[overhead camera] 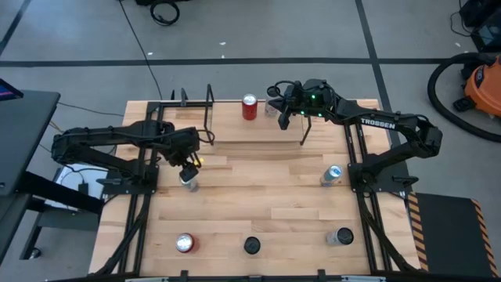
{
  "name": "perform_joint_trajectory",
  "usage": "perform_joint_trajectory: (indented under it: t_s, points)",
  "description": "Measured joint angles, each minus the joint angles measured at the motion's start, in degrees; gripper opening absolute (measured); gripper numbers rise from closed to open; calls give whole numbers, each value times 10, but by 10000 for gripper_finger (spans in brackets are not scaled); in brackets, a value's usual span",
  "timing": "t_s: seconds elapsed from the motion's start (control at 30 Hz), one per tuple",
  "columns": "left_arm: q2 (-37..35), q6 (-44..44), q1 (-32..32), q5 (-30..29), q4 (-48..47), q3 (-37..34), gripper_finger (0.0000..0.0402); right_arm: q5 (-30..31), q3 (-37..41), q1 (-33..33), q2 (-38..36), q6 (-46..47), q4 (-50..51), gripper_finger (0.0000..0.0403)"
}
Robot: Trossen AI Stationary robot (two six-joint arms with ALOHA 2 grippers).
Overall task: Place canned beverage on shelf
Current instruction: Put the left blue soda can on the shelf
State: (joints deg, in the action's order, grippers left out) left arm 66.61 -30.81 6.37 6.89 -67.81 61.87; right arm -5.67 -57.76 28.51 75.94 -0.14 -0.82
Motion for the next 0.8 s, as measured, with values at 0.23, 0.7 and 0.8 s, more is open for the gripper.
perform_joint_trajectory:
  t_s: [0.23, 0.7, 0.8]
  points:
    - [0, 0, 0, -50, -21, 0, 291, 0, 0, 0, 0, 0, 0, 9]
    - [0, -46, -3, -51, -27, 0, 367, 0, 0, 0, 0, 0, 0, 10]
    - [0, -53, -18, -60, -62, 0, 394, 0, 0, 0, 0, 0, 0, 10]
